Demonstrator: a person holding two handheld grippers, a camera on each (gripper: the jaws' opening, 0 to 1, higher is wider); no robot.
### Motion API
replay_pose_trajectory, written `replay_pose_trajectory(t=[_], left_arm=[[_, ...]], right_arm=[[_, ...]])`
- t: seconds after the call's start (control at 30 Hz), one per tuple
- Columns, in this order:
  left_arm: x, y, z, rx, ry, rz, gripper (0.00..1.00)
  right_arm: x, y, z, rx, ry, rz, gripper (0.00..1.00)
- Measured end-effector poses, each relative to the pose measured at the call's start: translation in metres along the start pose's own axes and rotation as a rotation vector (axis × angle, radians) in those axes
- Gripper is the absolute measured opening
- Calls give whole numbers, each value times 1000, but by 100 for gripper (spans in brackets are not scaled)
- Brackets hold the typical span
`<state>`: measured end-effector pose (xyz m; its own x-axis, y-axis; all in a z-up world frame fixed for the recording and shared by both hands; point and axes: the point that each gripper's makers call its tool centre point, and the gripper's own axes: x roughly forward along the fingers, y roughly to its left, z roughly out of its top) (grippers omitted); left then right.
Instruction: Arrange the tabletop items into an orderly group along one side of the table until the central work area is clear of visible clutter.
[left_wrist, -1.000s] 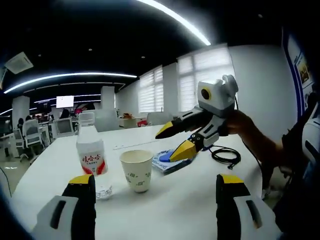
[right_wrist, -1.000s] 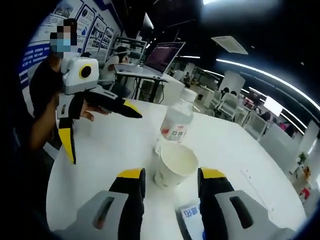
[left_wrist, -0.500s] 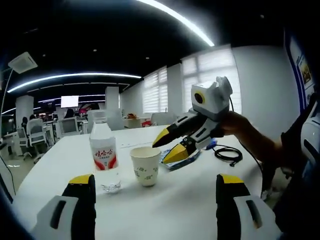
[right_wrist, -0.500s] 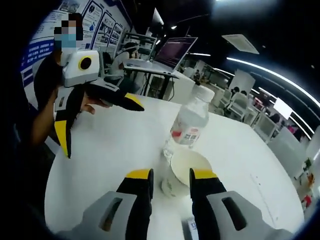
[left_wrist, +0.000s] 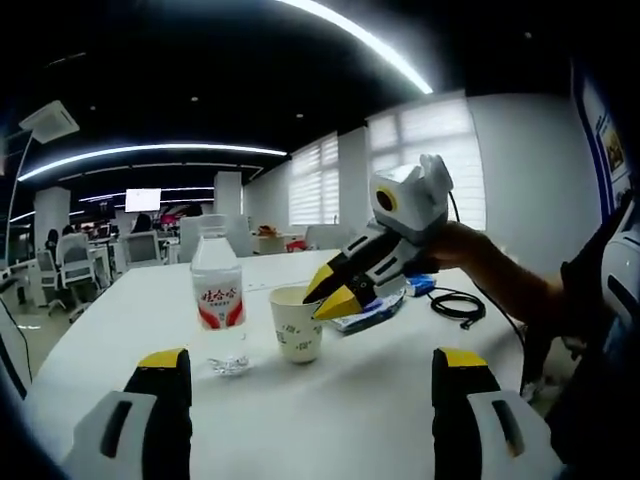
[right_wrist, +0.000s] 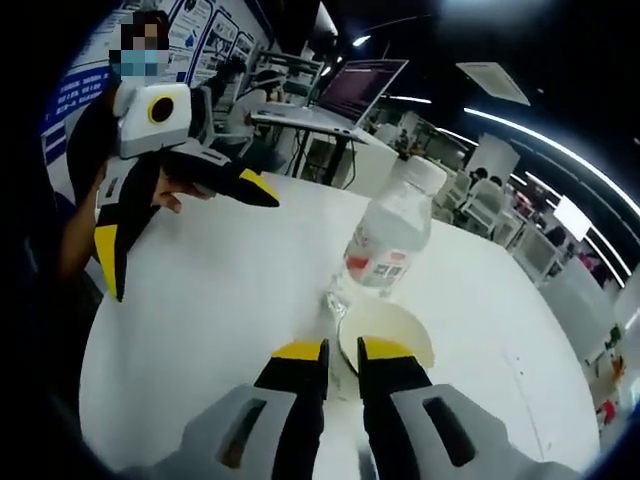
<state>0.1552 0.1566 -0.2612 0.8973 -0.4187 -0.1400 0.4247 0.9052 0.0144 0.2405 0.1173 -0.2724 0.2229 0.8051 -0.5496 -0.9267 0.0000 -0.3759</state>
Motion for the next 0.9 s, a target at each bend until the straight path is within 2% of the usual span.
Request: replay_pose_trajectory(t=[0.13, 0.43, 0.6, 0.73, 0.9], left_arm=[[0, -1, -1, -3, 1, -5, 100], [1, -1, -3, -6, 5, -12, 100], [1, -1, -5, -8, 8, -11, 100], [0, 0, -5, -7, 9, -10, 100], [-1, 1, -6, -1, 13, -10, 100]], right_arm=[[0, 0, 1, 9, -3, 7, 0], [-2, -4, 2, 8, 9, -2, 0], [-6, -17, 9, 5, 0, -33, 0], [-1, -26, 8, 3, 14, -49, 0], [3, -26, 4, 5, 24, -47, 0]])
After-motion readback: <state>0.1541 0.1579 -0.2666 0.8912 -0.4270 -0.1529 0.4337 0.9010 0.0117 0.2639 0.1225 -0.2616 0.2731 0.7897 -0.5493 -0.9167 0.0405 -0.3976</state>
